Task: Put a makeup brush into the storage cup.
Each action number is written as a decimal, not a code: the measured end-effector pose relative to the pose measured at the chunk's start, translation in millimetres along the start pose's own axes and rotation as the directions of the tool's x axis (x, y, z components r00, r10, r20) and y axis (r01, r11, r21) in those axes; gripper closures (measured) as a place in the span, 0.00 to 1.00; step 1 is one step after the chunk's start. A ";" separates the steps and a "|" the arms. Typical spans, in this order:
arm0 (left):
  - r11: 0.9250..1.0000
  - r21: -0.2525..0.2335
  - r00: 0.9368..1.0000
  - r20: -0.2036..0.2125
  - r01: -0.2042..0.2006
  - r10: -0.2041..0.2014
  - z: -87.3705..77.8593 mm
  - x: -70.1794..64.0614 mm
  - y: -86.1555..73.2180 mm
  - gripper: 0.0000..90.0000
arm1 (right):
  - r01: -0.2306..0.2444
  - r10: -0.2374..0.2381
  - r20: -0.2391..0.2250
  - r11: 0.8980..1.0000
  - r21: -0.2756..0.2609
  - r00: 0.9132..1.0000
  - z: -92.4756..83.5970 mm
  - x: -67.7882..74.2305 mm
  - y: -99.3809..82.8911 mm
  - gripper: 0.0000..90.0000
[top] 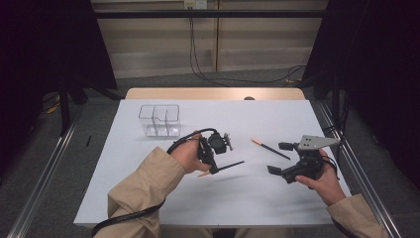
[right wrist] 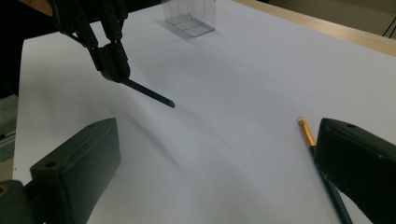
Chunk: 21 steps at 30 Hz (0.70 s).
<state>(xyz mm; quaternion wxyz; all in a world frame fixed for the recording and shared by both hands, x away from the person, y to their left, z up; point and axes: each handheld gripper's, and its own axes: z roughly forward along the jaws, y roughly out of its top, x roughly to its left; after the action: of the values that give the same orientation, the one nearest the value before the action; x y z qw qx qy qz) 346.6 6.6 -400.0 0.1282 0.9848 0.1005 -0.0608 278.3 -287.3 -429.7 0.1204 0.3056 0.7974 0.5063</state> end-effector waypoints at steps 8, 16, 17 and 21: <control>1.000 0.005 1.000 0.003 -0.020 0.020 0.7 -2.7 3.3 0.93 | 0.061 -0.053 -0.063 0.992 0.115 0.997 8.9 1.7 12.0 0.01; 0.999 0.012 0.999 -0.003 -0.038 0.038 1.8 -7.4 6.5 0.93 | 0.150 -0.123 -0.127 0.961 0.234 0.984 21.2 6.9 28.7 0.02; 0.999 0.009 0.999 -0.001 -0.037 0.037 1.9 -7.8 6.8 0.93 | 0.159 -0.129 -0.134 0.957 0.244 0.983 22.8 7.7 30.5 0.03; 0.999 0.009 0.999 -0.002 -0.040 0.040 2.6 -8.2 8.1 0.93 | 0.213 -0.174 -0.153 0.933 0.290 0.973 29.1 10.4 37.1 0.04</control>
<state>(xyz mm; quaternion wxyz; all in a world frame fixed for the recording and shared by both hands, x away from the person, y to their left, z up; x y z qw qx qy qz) 340.1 -3.3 -399.4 0.1247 0.9872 0.0808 -0.0575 298.2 -248.4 -409.1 0.0712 0.2082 0.8980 0.3810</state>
